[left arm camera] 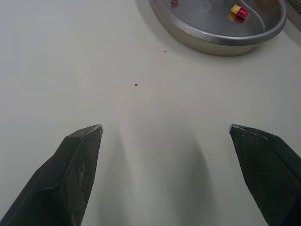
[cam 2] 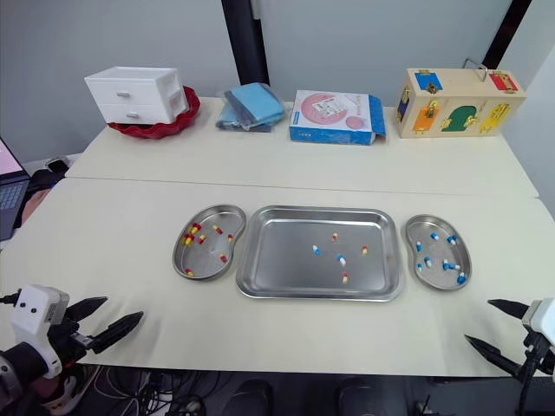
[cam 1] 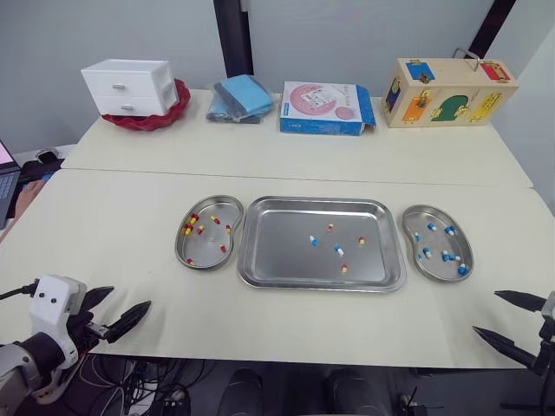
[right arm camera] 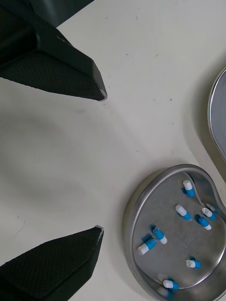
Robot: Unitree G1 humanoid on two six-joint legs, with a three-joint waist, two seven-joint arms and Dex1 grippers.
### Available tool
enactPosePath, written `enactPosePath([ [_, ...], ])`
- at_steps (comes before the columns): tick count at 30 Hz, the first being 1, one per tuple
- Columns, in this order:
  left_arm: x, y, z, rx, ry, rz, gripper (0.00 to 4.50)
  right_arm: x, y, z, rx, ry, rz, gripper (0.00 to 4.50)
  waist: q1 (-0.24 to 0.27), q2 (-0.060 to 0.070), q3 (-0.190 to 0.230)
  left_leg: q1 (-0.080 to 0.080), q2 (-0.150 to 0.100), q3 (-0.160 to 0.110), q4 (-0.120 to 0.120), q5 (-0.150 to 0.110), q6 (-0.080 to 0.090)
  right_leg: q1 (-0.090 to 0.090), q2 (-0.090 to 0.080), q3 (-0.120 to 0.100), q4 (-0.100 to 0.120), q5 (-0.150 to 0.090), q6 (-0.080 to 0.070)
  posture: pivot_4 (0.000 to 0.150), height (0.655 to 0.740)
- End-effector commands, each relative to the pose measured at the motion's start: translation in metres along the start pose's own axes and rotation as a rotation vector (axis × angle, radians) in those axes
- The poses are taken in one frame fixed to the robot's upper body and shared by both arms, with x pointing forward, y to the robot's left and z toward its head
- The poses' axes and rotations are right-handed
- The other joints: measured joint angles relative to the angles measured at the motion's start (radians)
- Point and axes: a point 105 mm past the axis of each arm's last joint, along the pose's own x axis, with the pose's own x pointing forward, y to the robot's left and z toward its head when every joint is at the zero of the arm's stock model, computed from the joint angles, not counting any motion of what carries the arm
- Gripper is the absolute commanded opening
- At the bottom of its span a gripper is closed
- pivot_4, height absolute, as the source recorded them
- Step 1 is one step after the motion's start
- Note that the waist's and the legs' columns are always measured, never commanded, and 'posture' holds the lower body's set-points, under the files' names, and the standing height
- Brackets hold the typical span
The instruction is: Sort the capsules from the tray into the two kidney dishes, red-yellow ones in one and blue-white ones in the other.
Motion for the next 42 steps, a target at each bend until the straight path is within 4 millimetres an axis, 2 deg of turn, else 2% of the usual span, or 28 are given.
enactPosePath([
  [1,-0.005,-0.011,0.009,0.027,-0.021,-0.044,4.47,-0.001,-0.003,0.005,-0.035,-0.010,-0.004,4.50,0.000,0.000,0.000,0.000,0.000,0.000,0.000,0.000,0.000,0.000,0.000,0.000,0.000,0.000,0.000,0.150,0.7400],
  [7,0.008,-0.067,0.027,0.121,-0.098,-0.335,4.47,-0.003,0.001,0.005,-0.043,0.001,0.015,4.50,0.003,0.001,0.000,0.000,0.000,0.000,0.000,0.000,0.000,0.000,0.000,0.000,0.000,0.000,0.000,0.150,0.7400],
  [15,0.025,-0.126,0.046,0.209,-0.295,-0.620,4.47,-0.010,0.017,0.003,-0.042,0.024,0.043,4.50,0.003,0.001,-0.001,0.000,0.000,0.001,0.000,0.000,0.000,0.000,0.000,0.001,-0.001,0.000,0.000,0.150,0.7400],
  [21,0.035,-0.129,0.049,0.207,-0.337,-0.632,4.47,-0.014,0.031,0.011,-0.050,0.027,0.070,4.50,0.000,0.003,-0.002,0.001,0.000,0.001,0.000,0.000,0.000,0.001,0.000,0.001,-0.001,0.000,0.000,0.150,0.7400],
  [24,0.036,-0.127,0.043,0.195,-0.333,-0.635,4.47,-0.012,0.046,0.019,-0.037,0.028,0.122,4.50,-0.001,0.003,-0.002,0.001,0.000,0.001,0.000,0.000,0.000,0.001,0.000,0.001,-0.001,0.000,0.000,0.150,0.7400],
  [27,0.038,-0.123,0.038,0.196,-0.339,-0.621,4.47,-0.002,0.069,0.035,-0.038,0.003,0.203,4.50,0.000,0.003,-0.002,0.001,0.000,0.001,0.000,0.000,0.000,0.001,0.000,0.001,-0.001,0.000,0.000,0.150,0.7400],
  [33,0.042,-0.119,0.035,0.199,-0.354,-0.603,4.47,0.044,0.098,0.081,-0.031,-0.128,0.264,4.50,0.000,0.002,-0.002,0.001,0.000,0.000,0.001,0.000,0.000,0.001,0.001,0.001,0.000,0.000,0.000,0.150,0.7400],
  [39,0.044,-0.125,0.035,0.218,-0.366,-0.618,4.47,0.089,0.105,0.106,-0.032,-0.228,0.259,4.50,0.002,0.001,-0.003,0.000,0.000,0.000,0.000,0.000,0.000,0.000,0.000,0.000,0.000,0.000,0.000,0.150,0.7400],
  [42,0.047,-0.125,0.037,0.224,-0.379,-0.609,4.50,0.108,0.107,0.119,-0.038,-0.278,0.251,3.96,0.002,0.001,-0.002,0.000,0.000,-0.001,0.000,0.000,0.000,0.000,0.000,0.000,0.000,0.000,0.000,0.150,0.7400],
])
